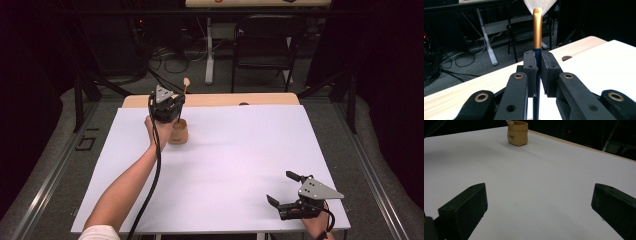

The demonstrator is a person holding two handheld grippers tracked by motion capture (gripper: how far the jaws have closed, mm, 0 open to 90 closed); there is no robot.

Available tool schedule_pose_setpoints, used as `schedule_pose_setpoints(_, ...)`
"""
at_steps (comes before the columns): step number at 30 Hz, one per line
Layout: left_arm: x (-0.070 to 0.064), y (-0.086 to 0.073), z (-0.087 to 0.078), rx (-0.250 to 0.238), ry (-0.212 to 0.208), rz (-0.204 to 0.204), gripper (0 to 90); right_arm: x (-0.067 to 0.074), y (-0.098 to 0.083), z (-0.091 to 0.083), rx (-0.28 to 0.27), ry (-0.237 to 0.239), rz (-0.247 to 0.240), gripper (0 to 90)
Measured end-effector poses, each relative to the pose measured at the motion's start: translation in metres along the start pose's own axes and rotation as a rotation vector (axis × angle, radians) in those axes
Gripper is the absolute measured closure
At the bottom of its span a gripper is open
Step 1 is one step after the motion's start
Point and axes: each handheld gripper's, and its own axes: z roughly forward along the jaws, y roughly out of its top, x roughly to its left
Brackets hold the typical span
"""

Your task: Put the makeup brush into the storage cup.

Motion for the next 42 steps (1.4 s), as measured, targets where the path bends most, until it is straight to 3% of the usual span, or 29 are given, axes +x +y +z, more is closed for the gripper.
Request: schedule_pose_setpoints(42, 0.008, -0.014, 0.006, 0.068, -0.001, -0.027, 83.0, 0.000, 0.000, 0.000, -0.001, 0.000, -0.001, 0.0)
